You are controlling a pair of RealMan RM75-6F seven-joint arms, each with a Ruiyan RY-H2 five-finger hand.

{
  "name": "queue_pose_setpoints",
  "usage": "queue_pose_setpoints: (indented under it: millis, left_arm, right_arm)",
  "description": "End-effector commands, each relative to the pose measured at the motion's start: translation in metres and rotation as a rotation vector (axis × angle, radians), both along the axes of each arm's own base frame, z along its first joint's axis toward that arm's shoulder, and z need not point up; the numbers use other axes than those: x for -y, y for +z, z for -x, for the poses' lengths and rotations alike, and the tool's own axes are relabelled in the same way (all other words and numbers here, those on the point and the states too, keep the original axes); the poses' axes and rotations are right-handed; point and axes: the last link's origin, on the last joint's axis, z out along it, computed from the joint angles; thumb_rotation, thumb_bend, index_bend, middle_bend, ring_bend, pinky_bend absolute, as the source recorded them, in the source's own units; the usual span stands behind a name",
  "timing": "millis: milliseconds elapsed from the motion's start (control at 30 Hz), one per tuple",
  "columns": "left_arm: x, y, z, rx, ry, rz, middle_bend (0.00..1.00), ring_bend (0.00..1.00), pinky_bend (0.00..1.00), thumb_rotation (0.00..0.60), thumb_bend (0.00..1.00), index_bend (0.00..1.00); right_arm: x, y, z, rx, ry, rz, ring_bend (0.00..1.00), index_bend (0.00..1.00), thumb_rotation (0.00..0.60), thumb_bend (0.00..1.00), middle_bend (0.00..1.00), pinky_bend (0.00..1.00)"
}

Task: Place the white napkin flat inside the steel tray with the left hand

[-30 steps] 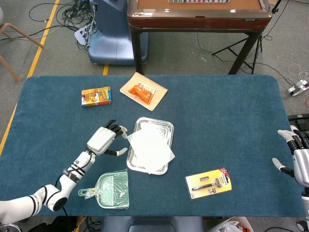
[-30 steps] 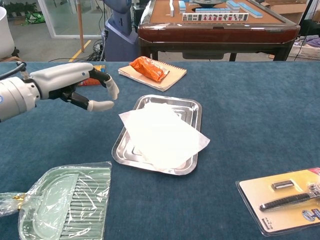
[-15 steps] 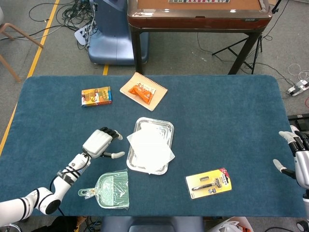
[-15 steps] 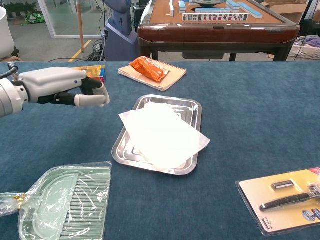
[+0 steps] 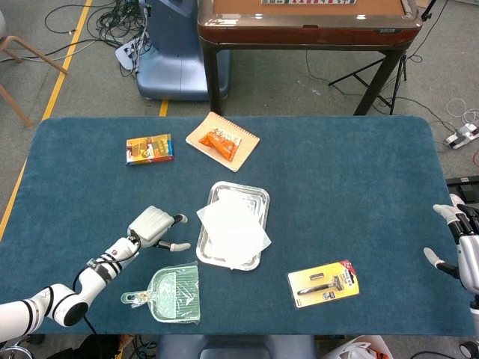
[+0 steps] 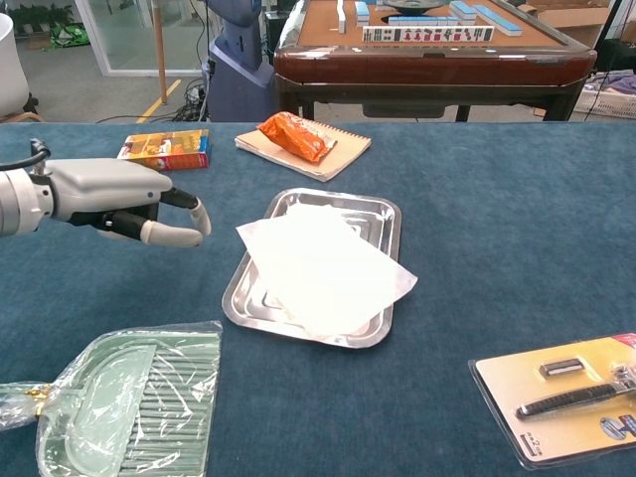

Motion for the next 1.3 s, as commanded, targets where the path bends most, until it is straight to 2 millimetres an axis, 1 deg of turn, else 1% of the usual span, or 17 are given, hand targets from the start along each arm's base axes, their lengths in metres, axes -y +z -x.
queue_pose_setpoints:
  millis: [33,467,767,1000,1300]
  left_arm:
    - [0.000,-0.003,-0.002,-0.028,0.026,0.020,1.00,1.00,1.00,0.000,0.06,0.23]
    - [-0.008,-0.018,-0.003,-0.060,0.094,0.028,1.00,1.00,1.00,0.000,0.06,0.21]
    - [-0.012,-0.026,-0.015,0.009,0.145,0.057,1.00,1.00,1.00,0.000,0.06,0.21]
    - [-0.019,-0.035,-0.021,0.030,0.163,0.070,1.00,1.00,1.00,0.000,0.06,0.21]
    - [-0.027,-0.035,-0.027,0.054,0.175,0.060,1.00,1.00,1.00,0.000,0.06,0.21]
  right_arm:
    - [-0.001,0.000,0.001,0.002,-0.002,-0.001,0.14,0.23,0.600,0.15,0.24,0.18]
    - [-0.004,0.000,0.005,0.009,-0.010,0.006,0.14,0.23,0.600,0.15,0.24,0.18]
    - [-0.004,0.000,0.008,0.012,-0.014,0.008,0.14,0.23,0.600,0.15,0.24,0.18]
    - [-0.005,0.001,0.010,0.013,-0.022,0.012,0.14,0.23,0.600,0.15,0.24,0.18]
    - [-0.005,0.001,0.012,0.015,-0.027,0.014,0.14,0.23,0.600,0.15,0.24,0.18]
